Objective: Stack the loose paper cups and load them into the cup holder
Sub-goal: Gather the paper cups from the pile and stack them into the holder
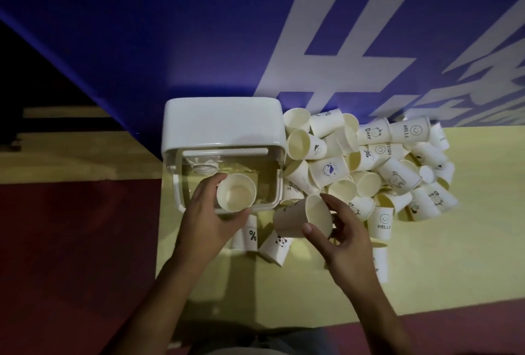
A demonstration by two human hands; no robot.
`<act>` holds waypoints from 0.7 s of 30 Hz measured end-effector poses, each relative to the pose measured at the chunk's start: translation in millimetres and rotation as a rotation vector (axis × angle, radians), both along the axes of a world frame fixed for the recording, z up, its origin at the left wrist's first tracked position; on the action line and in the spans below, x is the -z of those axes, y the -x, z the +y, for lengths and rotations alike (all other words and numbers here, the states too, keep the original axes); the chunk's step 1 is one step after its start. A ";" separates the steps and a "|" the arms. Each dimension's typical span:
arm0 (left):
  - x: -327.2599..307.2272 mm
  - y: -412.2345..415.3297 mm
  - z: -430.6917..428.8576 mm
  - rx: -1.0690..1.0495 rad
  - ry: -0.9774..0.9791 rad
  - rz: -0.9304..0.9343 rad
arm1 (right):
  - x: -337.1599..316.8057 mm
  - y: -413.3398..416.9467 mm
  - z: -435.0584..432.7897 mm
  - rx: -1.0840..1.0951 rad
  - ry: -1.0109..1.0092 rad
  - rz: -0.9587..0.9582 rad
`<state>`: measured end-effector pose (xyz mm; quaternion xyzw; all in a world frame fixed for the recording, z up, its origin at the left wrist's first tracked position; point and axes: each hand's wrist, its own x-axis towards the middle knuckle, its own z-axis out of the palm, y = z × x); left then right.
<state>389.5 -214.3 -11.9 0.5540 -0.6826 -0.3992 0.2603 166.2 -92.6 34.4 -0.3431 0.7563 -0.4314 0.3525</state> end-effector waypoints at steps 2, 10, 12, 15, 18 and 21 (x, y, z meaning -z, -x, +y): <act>6.2 8.4 -4.8 0.011 -0.012 -0.024 | 3.0 1.6 0.9 0.022 -0.006 -0.004; 48.7 50.6 -26.5 0.110 -0.189 -0.205 | 14.5 10.6 -4.7 0.037 -0.031 0.041; 56.6 58.6 -29.2 0.137 -0.197 -0.243 | 18.4 12.4 -8.1 0.027 -0.027 0.069; 65.7 65.0 -30.9 0.145 -0.217 -0.284 | 25.6 14.7 -14.1 0.000 -0.046 0.123; 71.3 66.7 -30.6 0.139 -0.257 -0.285 | 28.3 14.8 -22.8 -0.038 -0.032 0.146; 73.7 64.5 -29.5 0.136 -0.275 -0.262 | 28.5 12.0 -36.1 -0.078 0.020 0.160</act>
